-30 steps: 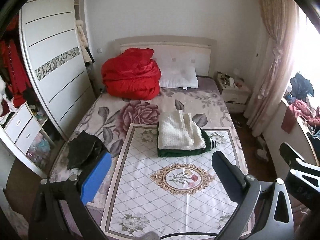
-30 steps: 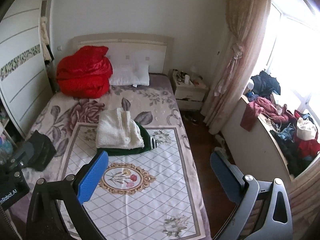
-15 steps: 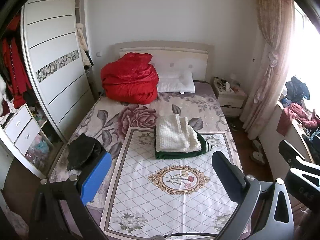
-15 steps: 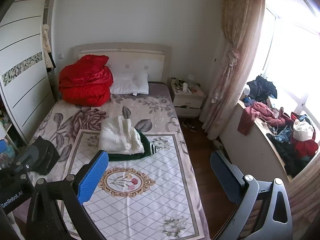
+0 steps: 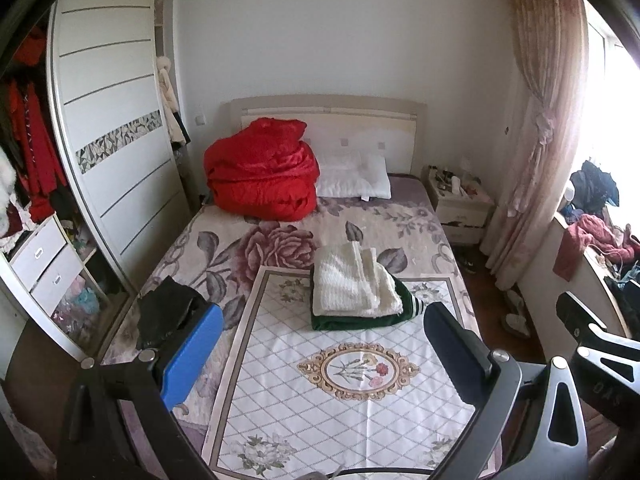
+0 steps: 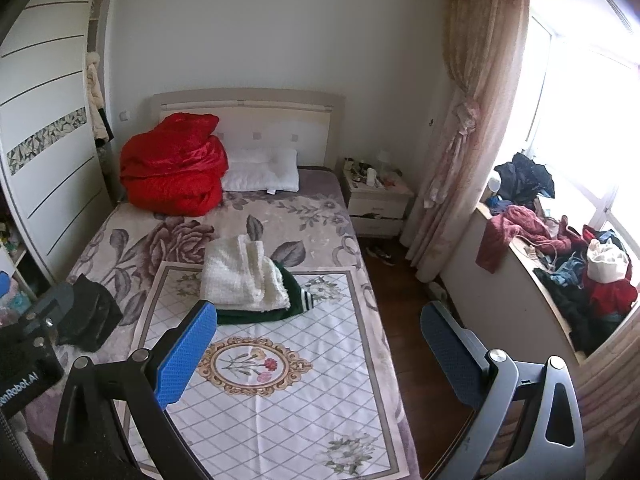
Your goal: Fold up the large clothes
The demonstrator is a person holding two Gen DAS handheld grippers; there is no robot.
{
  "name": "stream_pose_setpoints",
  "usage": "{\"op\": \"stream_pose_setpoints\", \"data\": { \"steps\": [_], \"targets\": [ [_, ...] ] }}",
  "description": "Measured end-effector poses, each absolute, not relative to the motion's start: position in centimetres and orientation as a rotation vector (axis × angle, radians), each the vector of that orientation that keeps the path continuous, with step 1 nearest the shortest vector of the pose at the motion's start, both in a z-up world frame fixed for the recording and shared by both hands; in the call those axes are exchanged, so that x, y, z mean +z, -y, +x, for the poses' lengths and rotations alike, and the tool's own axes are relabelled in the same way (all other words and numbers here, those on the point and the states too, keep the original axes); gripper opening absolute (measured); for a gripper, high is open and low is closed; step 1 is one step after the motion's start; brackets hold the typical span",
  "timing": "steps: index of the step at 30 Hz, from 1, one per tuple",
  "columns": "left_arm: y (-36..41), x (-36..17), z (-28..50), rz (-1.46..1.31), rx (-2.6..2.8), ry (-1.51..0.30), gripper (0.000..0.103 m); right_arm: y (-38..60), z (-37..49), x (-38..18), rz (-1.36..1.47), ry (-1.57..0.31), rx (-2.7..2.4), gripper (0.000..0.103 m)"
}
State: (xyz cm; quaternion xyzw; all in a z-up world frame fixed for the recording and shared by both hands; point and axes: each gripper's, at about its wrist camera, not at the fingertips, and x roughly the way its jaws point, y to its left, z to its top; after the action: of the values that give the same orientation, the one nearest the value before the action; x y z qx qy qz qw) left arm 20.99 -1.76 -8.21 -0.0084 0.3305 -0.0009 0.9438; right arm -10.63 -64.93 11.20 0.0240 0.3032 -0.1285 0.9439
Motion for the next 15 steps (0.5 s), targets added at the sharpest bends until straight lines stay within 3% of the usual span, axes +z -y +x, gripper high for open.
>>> {"op": "stream_pose_setpoints", "data": {
  "steps": [15],
  "targets": [
    [2.0, -8.1, 20.6, -0.016, -0.001, -0.662, 0.103, 65.2, -13.2, 11.6, 0.077, -0.600, -0.268, 0.103]
  ]
}}
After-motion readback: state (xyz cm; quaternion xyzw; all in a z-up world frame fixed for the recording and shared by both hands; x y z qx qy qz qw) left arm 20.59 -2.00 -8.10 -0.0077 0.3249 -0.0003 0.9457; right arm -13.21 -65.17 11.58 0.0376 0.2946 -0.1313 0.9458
